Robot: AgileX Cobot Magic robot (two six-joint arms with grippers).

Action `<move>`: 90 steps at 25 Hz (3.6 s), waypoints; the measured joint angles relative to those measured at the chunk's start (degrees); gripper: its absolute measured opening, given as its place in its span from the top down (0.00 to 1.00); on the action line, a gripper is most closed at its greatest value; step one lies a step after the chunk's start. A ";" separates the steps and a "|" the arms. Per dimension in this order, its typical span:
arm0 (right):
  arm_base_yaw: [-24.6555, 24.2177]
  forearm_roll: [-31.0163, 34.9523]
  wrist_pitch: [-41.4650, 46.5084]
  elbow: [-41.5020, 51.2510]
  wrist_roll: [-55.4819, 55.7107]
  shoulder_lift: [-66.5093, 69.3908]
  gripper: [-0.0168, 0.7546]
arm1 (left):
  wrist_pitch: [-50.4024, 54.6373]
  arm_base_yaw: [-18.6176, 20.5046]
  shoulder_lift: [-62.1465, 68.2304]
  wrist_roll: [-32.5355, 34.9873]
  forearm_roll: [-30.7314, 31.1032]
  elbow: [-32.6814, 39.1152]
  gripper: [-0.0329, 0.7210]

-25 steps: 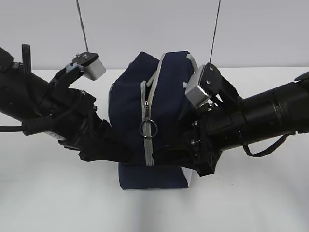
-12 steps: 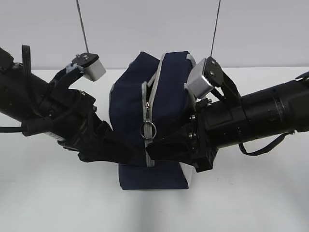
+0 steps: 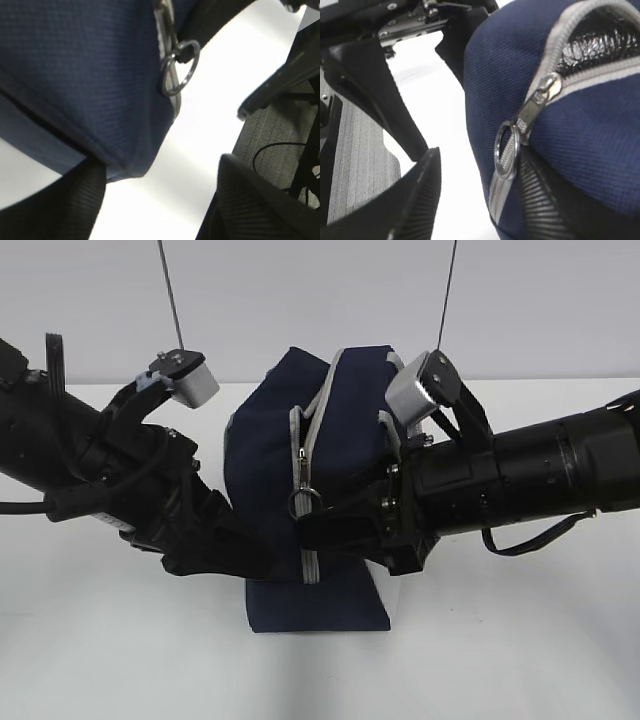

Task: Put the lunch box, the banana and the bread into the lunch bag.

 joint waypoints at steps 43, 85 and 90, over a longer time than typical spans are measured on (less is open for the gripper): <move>0.00 1.06 -0.38 0.00 0.15 0.23 1.00 | 0.33 0.00 0.00 0.00 0.00 0.00 0.34; 0.00 -23.54 -13.07 -14.37 33.13 -9.05 1.00 | 3.07 0.00 0.00 0.00 -3.36 0.00 0.54; 0.00 -23.54 -13.20 -14.37 33.13 -9.05 1.00 | 2.96 0.00 0.00 0.00 -4.33 0.00 0.84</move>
